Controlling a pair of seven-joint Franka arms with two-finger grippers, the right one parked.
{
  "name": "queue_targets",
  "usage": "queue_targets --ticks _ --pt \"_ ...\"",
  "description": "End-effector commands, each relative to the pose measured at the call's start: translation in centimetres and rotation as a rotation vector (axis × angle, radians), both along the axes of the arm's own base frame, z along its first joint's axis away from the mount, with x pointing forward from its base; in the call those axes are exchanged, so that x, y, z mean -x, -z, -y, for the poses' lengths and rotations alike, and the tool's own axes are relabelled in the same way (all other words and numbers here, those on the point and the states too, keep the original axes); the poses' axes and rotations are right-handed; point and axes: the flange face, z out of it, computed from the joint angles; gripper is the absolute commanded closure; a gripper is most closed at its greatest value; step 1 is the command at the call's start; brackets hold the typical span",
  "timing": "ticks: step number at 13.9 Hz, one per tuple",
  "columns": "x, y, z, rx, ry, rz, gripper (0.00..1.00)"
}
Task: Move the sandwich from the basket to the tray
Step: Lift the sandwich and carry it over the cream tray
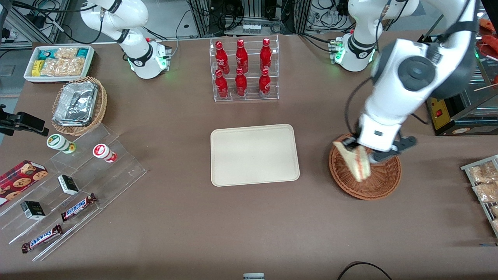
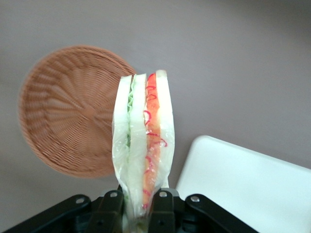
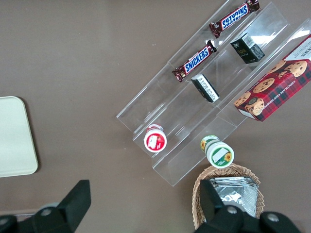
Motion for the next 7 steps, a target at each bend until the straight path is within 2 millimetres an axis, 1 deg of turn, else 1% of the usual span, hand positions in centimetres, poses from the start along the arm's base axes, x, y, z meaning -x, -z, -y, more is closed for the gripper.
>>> queue_targets --ticks 1,2,3,4,5,6,7 --pt "1.7 1.4 6.4 0.014 0.071 -0.032 1.00" --pt "3.1 1.9 9.1 0.016 0.117 -0.041 1.00" --pt "4.1 3.0 11.5 0.025 0.145 -0.043 1.00" --pt "4.9 4.4 14.0 0.047 0.170 -0.038 1.00" --pt "5.4 6.4 15.9 0.060 0.185 -0.051 1.00" --pt "6.7 8.3 18.5 0.066 0.222 -0.065 1.00" --pt "7.8 9.8 20.3 0.057 0.253 -0.068 1.00"
